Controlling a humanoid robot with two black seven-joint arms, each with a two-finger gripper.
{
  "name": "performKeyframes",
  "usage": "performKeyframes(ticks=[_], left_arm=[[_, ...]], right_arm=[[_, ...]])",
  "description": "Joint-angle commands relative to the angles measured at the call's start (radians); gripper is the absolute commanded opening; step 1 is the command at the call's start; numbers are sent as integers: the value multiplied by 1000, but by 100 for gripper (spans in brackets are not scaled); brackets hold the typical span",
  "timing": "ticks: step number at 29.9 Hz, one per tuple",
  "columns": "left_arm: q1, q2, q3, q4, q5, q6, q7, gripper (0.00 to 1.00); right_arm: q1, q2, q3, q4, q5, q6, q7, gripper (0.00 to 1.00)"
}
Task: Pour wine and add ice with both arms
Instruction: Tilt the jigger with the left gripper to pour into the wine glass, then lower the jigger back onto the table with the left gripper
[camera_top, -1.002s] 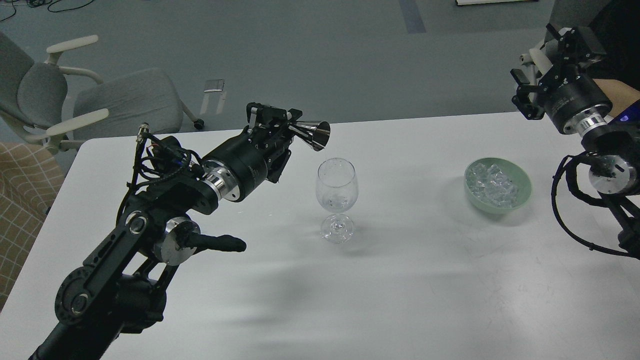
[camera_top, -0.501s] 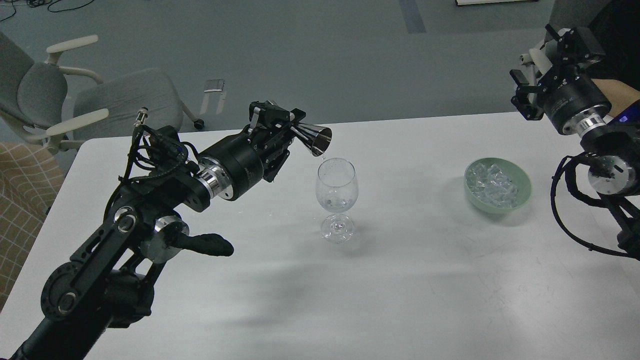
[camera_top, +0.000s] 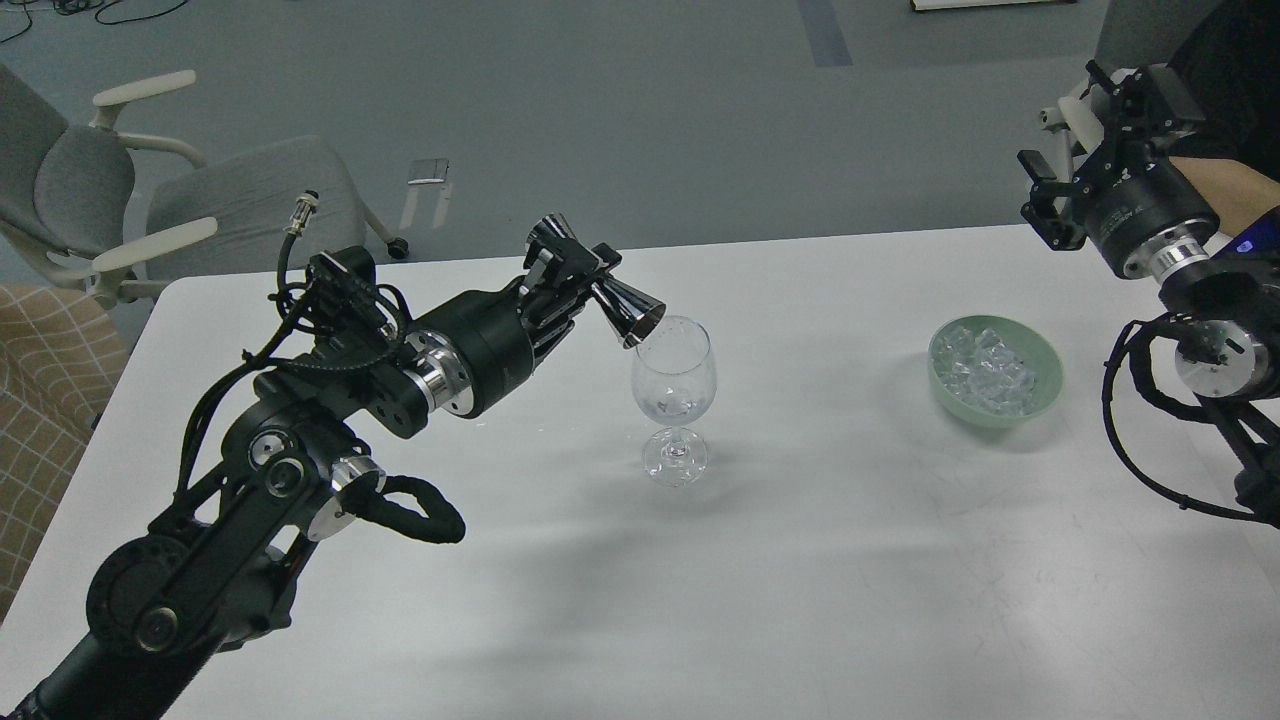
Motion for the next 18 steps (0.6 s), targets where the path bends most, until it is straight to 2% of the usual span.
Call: performKeyframes(ticks=[1,6,11,14,18], left_arm=[[-2,3,0,0,4,0,0,0],[4,-8,-29,0,-34,15,0,0],[57,-8,-157,6,-451,115,0,0],[90,-3,-246,12,-634,123,0,0],[191,-9,-387,44,-815,114,0,0]], right_arm=[[-3,0,0,0,0,0,0,100],[-5,0,0,-2,0,0,0,100],[-5,0,0,0,0,0,0,100],[-5,0,0,0,0,0,0,100],[-6,0,0,0,0,0,0,100]])
